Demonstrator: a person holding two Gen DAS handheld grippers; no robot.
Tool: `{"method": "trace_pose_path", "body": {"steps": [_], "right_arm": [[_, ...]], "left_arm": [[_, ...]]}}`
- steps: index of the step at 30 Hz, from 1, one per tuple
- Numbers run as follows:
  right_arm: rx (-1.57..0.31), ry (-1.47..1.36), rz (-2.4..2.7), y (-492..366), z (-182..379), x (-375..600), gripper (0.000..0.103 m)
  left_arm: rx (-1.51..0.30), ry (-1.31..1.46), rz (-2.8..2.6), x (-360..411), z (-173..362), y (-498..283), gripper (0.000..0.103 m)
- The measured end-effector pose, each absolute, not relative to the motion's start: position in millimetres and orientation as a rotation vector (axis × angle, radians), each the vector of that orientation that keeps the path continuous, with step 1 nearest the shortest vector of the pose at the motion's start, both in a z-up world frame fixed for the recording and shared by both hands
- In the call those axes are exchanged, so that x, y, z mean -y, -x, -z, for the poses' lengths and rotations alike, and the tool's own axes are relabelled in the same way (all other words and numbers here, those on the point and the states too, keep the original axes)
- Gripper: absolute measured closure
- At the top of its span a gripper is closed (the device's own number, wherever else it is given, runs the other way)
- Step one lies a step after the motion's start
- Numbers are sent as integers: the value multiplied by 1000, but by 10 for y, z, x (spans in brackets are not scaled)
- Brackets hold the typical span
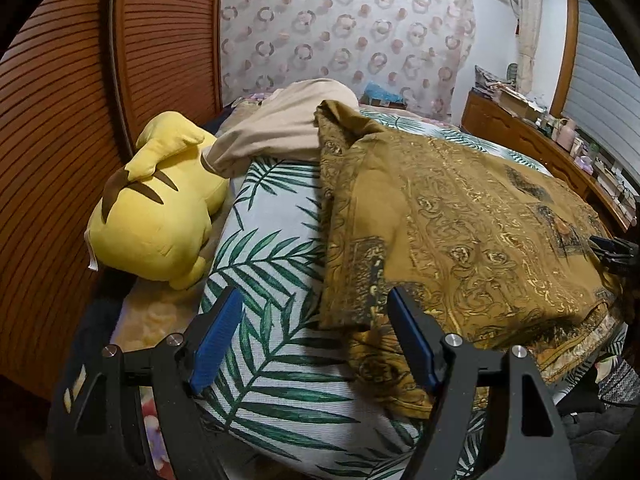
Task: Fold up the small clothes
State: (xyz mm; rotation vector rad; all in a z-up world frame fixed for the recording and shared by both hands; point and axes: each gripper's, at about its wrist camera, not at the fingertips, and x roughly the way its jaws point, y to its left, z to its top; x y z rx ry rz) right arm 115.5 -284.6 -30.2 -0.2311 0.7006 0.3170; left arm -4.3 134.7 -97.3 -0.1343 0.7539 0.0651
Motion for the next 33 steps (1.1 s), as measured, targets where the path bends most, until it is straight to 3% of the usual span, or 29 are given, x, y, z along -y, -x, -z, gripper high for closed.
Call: {"method": "trace_pose_path", "body": {"steps": [3,5,8,13,18,20,33], "right_arm": [[-698,231,-317,-1138,292,2877,33],[-697,231,-317,-1139,296,2881,33],[-697,231,-318,-1142,299,2885,33],[-697,231,-318,-1141,301,2890,33],[-697,232,-319,-1138,302,2898,33],[-697,232,-320,-1138,303,2901,33],[-696,232,-322,-1132,305,2916,33]], "left_arm": [[-758,152,-46,-1361,1008,41,29],[-770,155,-38,-1347,1035,29,42],[-792,168,-17,-1322,1084,20,53],[-790,159,-5,-1237,1093,43,59],[-792,157,20,-1167,1092,4,79],[-797,171,32,-1160,1092,-23,93],[-601,170,133,-854,426,20,97]]}}
